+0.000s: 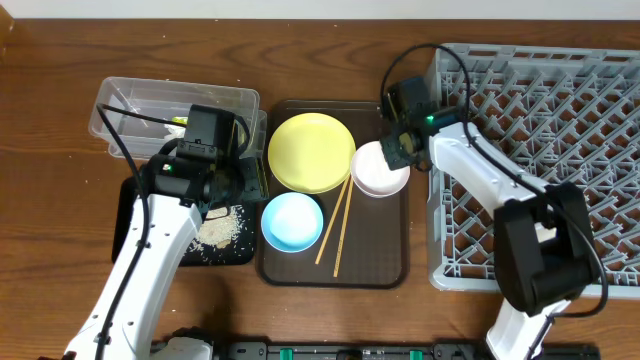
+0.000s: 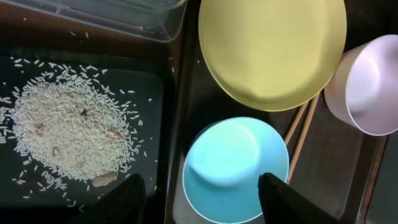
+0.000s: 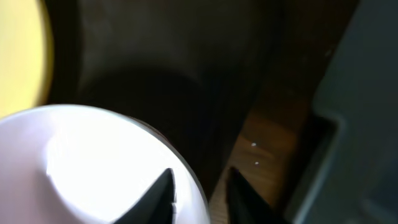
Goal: Sort waste into correct bins and load items into the dishwasher rack
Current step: 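Reach the right gripper to the pink bowl and grasp its rim, then lift the pink bowl and carry it over the dishwasher rack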
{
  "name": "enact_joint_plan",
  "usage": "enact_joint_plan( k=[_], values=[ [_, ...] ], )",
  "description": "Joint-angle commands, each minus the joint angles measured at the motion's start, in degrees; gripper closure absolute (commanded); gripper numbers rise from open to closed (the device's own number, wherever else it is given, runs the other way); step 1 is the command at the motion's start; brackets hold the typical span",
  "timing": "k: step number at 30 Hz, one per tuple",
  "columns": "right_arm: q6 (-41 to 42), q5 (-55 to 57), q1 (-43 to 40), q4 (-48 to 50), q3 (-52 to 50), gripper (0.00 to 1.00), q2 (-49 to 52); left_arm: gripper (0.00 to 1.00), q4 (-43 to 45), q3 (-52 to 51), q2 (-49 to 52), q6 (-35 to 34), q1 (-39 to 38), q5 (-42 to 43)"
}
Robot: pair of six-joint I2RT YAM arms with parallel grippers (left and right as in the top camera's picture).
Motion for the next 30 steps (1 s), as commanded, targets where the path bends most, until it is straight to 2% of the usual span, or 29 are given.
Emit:
enact_joint_plan(
  k=[1, 3, 5, 14, 19, 25, 28, 30],
  values=[
    [0.4, -0.4, 0.3, -0.4, 0.3, 0.89, 0.6, 0.39, -0.3, 0.2, -0.3, 0.5, 0.1, -0.7],
    [0.4, -0.4, 0.3, -0.5, 0.3, 0.96, 0.4, 0.39, -0.4, 0.2, -0.3, 0.5, 0.1, -0.7],
    [0.4, -0.4, 0.3, -0.6, 0.4, 0.99, -0.2, 0.39, -0.3, 0.2, -0.3, 0.5, 0.1, -0.7],
    [0.4, 2.4, -0.4, -0.6, 0.4, 0.99, -7.3, 0.39, -0.4, 0.2, -0.3, 0.5, 0.1, -0.7],
    [0.3, 10.6, -0.7, 0.1, 0.4, 0.99, -14.8, 0.39, -0.3, 0.2, -0.3, 0.5, 0.1, -0.7],
    [0.0, 25.9, -2.0, 4.5, 0.4, 0.99, -21.5, 0.39, -0.3, 0.2, -0.3, 0.5, 0.1, -0.7],
    [-4.1, 35.0, -2.9, 8.7, 0.4, 0.99, -22.1, 0.39, -0.3, 0.2, -0.3, 0.5, 0.1, -0.7],
    [-10.4, 40.5, -3.6, 12.5, 0.4, 0.99, -21.8, 0.39, -0.3, 0.2, -0.3, 0.5, 0.1, -0.7]
  ],
)
